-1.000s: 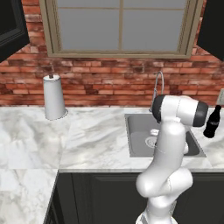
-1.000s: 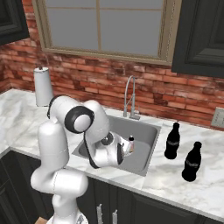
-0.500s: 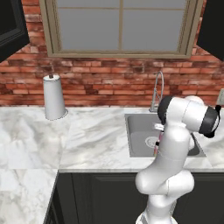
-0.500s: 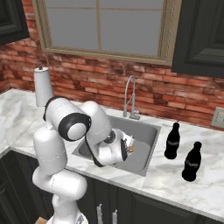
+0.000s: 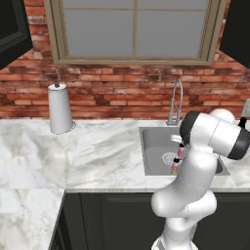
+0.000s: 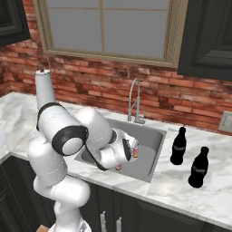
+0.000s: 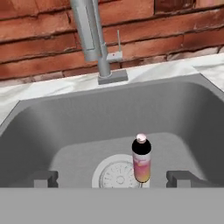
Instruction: Place the large bottle from the dining counter next to the other large bottle outside the sink, and place the small bottle from the dining counter next to the other small bottle inside the sink.
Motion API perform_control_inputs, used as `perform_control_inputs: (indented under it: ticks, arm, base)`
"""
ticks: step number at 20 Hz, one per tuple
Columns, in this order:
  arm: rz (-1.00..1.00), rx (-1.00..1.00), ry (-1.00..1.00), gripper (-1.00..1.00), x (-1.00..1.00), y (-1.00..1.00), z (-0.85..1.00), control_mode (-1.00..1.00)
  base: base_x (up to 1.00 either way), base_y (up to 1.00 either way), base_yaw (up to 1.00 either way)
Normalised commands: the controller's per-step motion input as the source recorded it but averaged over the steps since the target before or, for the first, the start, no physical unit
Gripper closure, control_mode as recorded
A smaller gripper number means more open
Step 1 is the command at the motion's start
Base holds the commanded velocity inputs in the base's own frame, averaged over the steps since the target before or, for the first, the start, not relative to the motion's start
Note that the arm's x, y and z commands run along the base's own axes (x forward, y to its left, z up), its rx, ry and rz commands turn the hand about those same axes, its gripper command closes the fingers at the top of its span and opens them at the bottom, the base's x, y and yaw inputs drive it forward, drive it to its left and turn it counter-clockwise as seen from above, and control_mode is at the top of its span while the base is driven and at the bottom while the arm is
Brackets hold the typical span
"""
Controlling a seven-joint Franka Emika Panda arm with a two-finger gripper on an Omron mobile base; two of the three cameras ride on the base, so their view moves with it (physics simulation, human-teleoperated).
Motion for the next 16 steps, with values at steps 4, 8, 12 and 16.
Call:
perform_control_inputs:
  ticks: [4, 8, 12, 16]
  arm:
    - [0.0, -0.11, 0.02, -1.0, -0.26, 0.34, 0.67, -1.0]
    - [0.0, -0.09, 0.04, -1.0, -0.13, 0.31, 0.7, -1.0]
    - [0.0, -0.05, 0.09, -1.0, -0.04, 0.3, 0.62, -1.0]
    - [0.0, -0.02, 0.11, -1.0, -0.01, 0.25, 0.61, -1.0]
  base:
    - [0.0, 0.0, 0.0]
    - [0.0, 0.0, 0.0]
    - [0.0, 0.0, 0.0]
    - [0.0, 0.0, 0.0]
